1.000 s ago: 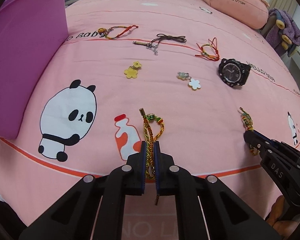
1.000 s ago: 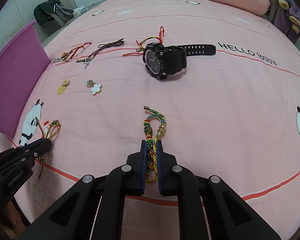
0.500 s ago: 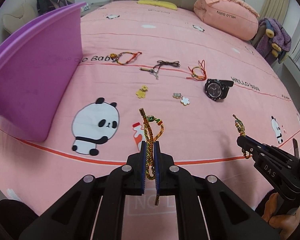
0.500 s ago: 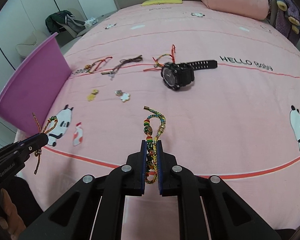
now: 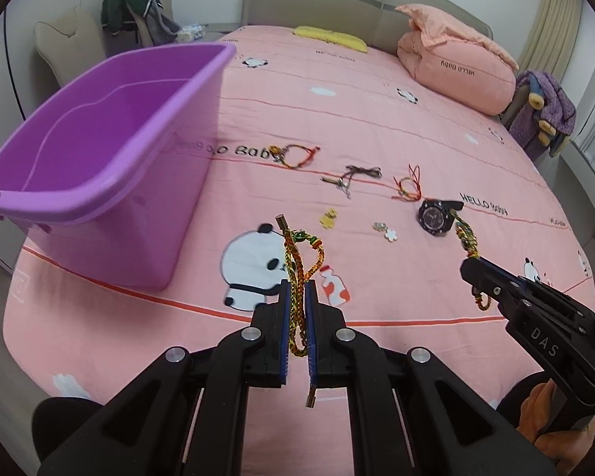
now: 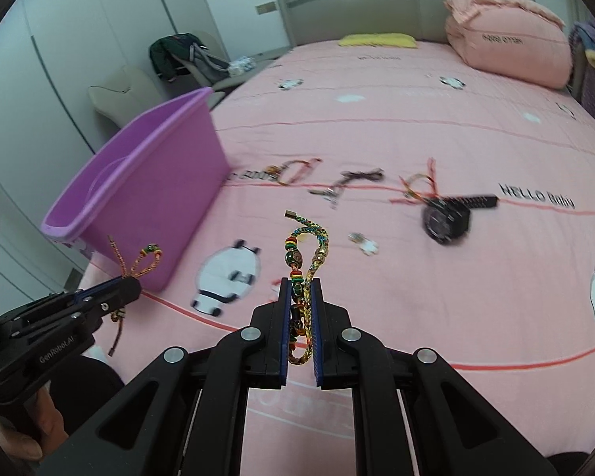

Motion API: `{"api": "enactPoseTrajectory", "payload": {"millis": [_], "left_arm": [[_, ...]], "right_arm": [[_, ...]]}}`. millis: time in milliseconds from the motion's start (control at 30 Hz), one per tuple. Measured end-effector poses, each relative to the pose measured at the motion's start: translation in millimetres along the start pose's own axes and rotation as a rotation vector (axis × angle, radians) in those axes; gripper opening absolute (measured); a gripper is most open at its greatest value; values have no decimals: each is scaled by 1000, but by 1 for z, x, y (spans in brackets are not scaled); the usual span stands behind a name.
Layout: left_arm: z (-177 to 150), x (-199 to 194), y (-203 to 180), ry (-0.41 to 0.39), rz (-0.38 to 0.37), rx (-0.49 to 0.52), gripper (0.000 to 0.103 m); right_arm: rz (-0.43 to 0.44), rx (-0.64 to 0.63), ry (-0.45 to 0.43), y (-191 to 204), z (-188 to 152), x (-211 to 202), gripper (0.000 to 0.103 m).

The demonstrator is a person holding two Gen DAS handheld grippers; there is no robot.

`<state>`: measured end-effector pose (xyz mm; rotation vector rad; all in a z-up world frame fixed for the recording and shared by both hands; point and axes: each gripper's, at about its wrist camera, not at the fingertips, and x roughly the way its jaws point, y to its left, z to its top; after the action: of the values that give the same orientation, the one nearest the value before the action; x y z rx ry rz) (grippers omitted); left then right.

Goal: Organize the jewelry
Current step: 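Lift both braided bracelets and carry them over the purple tub, then open both tools to drop the braided bracelets into the tub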

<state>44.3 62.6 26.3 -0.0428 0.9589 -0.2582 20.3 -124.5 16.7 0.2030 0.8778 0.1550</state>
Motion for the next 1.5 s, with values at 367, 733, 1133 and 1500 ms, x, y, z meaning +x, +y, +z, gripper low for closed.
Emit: {"api": "enactPoseTrajectory", "payload": {"millis": [367, 733, 1133, 1500], "left_arm": [[55, -34, 79, -122, 76, -51, 8], [101, -31, 168, -141, 199, -129, 8], [113, 5, 216, -46, 223, -172, 8], [112, 19, 227, -2, 243, -213, 47]], "right_arm": [[113, -111, -55, 99, 68, 19, 9], [216, -194, -51, 188, 124, 66, 9], [237, -266, 102, 242, 136, 121, 9], [145, -315, 121, 250, 136, 140, 24]]}}
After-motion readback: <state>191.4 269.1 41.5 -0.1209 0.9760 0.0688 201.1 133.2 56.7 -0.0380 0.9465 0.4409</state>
